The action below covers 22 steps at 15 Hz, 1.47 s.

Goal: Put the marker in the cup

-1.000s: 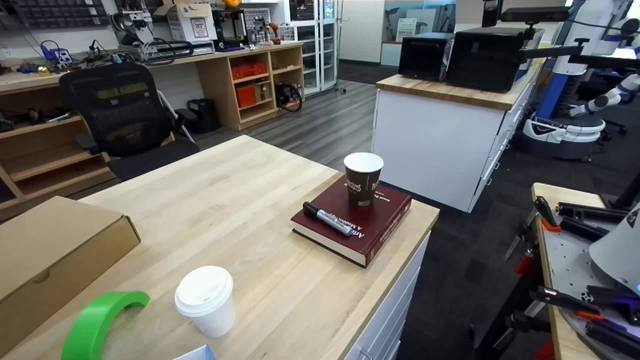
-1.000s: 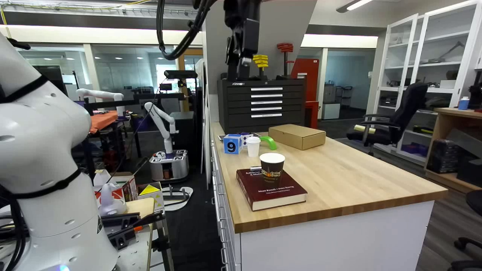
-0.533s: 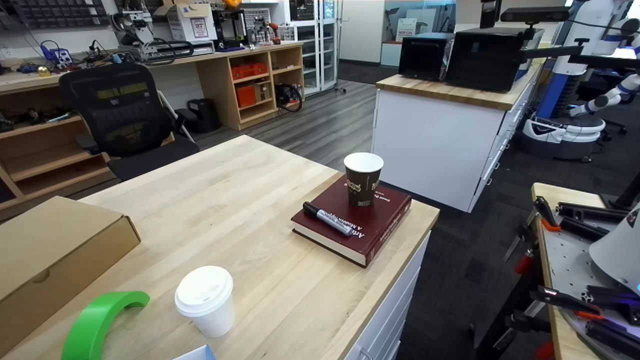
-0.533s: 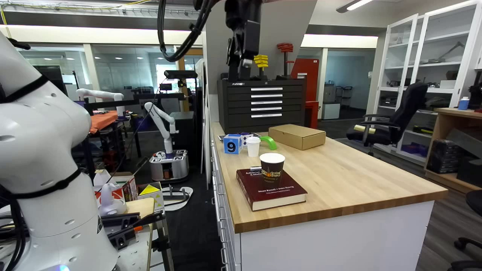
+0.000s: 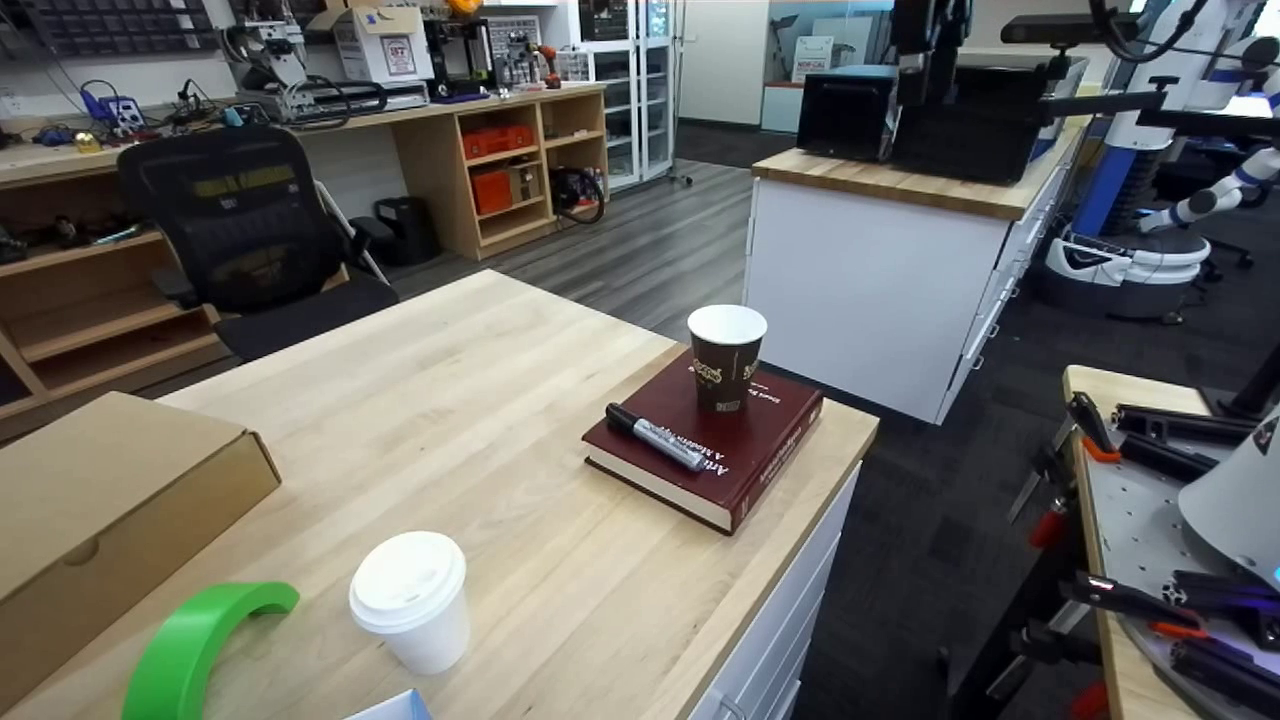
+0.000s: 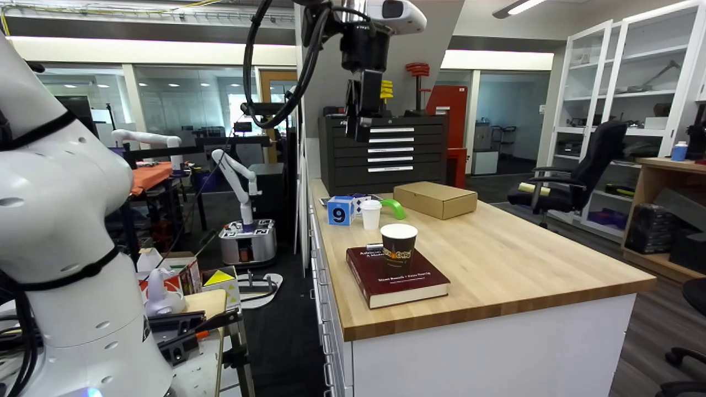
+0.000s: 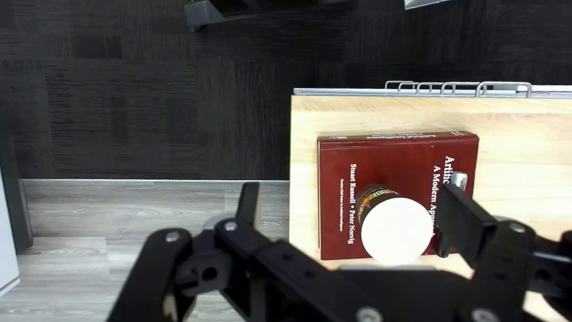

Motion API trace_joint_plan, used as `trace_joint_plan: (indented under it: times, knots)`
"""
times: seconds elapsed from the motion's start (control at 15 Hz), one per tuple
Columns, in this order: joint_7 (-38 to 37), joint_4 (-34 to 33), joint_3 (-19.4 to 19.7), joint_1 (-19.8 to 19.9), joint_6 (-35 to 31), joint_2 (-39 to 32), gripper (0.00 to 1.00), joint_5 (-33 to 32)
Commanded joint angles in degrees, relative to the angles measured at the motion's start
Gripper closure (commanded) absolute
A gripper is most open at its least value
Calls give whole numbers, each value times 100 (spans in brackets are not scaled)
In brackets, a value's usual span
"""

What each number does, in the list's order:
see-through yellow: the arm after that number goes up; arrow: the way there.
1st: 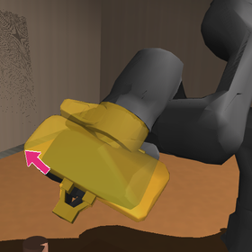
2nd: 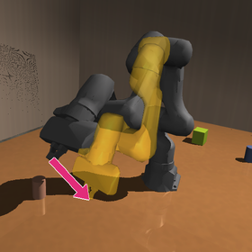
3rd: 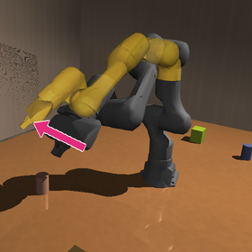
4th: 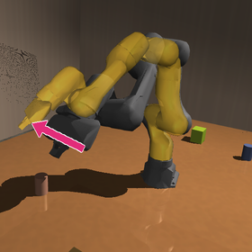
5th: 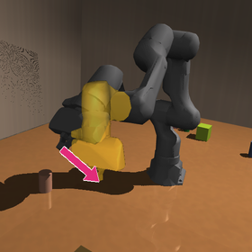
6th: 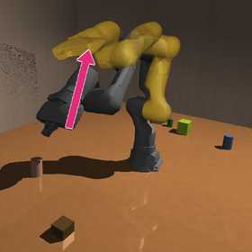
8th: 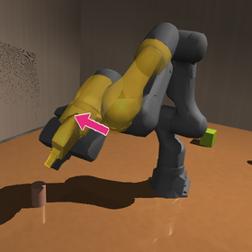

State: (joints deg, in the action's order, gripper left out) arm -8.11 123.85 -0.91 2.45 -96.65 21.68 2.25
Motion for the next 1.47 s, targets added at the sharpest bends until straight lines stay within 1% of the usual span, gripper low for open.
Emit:
trace_joint_plan:
  times: [0.0, 0.33, 0.53, 0.87, 1.0, 1.07, 1.4]
  knots:
    - [-542, 104, -262, -171, -402, -188, 0, 226]
    - [-1149, -95, -728, -434, -662, -674, 0, 243]
    - [-1737, -240, -959, -585, -1032, -1027, 0, 303]
    - [-2465, -467, -1124, -803, -1758, -1622, 0, 391]
    - [-2522, -514, -1144, -910, -1936, -1814, 0, 358]
    - [-2296, -358, -1061, -898, -1796, -1607, 0, 310]
    - [-2301, -377, -1042, -927, -1816, -1698, 0, 301]
